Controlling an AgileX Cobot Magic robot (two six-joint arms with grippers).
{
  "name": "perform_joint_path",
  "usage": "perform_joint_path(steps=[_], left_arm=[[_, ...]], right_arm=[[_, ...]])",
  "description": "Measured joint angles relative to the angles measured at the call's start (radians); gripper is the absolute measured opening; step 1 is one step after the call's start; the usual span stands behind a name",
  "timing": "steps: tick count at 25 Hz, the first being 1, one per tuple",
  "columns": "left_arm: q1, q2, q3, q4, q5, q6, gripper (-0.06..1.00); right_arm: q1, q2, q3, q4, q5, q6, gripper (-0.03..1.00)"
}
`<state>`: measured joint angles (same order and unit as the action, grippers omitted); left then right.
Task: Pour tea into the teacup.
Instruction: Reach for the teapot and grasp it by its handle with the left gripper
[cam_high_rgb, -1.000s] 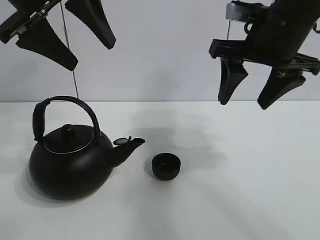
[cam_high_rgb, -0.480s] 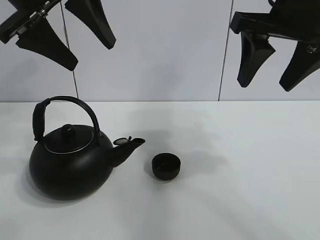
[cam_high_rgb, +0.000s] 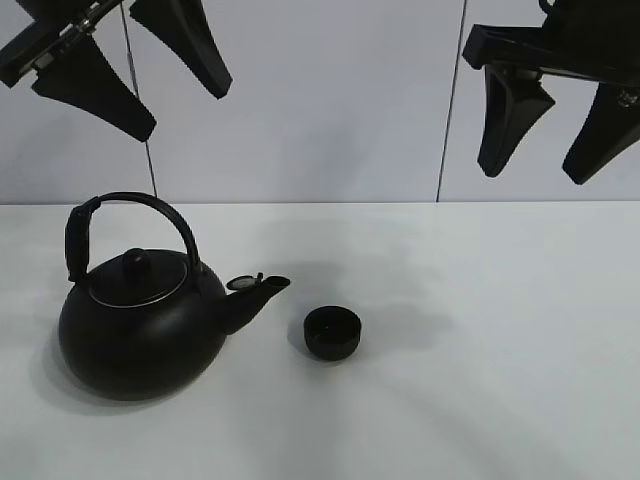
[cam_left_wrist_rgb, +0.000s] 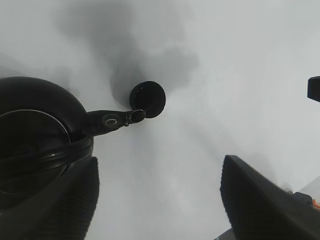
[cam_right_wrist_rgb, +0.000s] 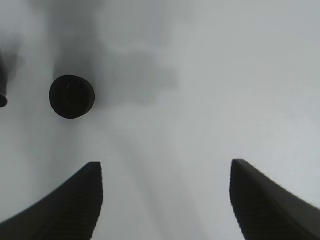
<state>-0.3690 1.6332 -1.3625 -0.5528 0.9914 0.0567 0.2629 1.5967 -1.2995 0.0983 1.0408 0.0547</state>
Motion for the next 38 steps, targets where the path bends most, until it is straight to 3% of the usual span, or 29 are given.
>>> perform_joint_path(steps=[15, 23, 27, 31, 38], left_arm=[[0.0, 0.0, 0.0, -0.001, -0.026, 0.0, 0.5], [0.0, 0.0, 0.0, 0.024, -0.149, 0.026, 0.5], [0.0, -0.016, 0.006, 0.026, -0.241, 0.047, 0.5], [0.0, -0.102, 0.07, 0.026, -0.345, 0.131, 0.51], [-0.025, -0.369, 0.446, 0.02, -0.723, 0.277, 0.51]], right_arm=[[0.0, 0.0, 0.0, 0.004, -0.037, 0.0, 0.49], [0.0, 0.0, 0.0, 0.006, -0.065, 0.0, 0.49], [0.0, 0.0, 0.0, 0.007, -0.068, 0.0, 0.49], [0.0, 0.0, 0.0, 0.007, -0.07, 0.0, 0.49], [0.0, 0.0, 0.0, 0.007, -0.075, 0.0, 0.49]])
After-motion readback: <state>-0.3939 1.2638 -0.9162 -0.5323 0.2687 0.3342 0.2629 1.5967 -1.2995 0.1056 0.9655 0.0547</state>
